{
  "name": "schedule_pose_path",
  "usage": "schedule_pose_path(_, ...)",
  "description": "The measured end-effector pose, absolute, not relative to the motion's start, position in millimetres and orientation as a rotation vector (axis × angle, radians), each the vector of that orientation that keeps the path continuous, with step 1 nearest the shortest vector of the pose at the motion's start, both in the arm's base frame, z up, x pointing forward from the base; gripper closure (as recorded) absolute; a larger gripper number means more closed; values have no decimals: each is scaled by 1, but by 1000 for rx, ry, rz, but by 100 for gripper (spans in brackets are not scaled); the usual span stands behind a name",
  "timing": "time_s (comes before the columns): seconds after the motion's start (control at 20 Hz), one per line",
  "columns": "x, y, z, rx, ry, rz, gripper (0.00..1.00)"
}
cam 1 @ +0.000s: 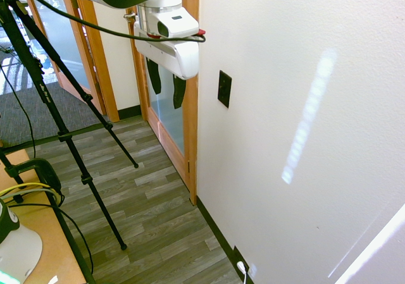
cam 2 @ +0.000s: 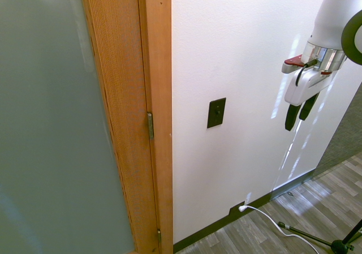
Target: Turn off the light
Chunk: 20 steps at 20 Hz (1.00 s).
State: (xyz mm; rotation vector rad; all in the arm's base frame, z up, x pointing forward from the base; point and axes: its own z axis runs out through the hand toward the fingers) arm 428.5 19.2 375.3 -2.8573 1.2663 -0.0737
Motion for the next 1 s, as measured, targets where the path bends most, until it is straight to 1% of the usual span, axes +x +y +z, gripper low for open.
schedule_pose_path(0.15,429,21,374,-2856,1271,-75,0)
schedule_pose_path(0.4,446,49,372,-2800,1301,-197,0)
schedule_pose_path(0.6,478,70,365,-2719,1365,-308,0)
schedule_pose_path(0.85,535,79,343,-2605,1438,-407,0)
schedule_pose_path(0.9,545,79,339,-2588,1451,-425,100)
schedule_pose_path(1.0,562,78,333,-2555,1491,-469,100)
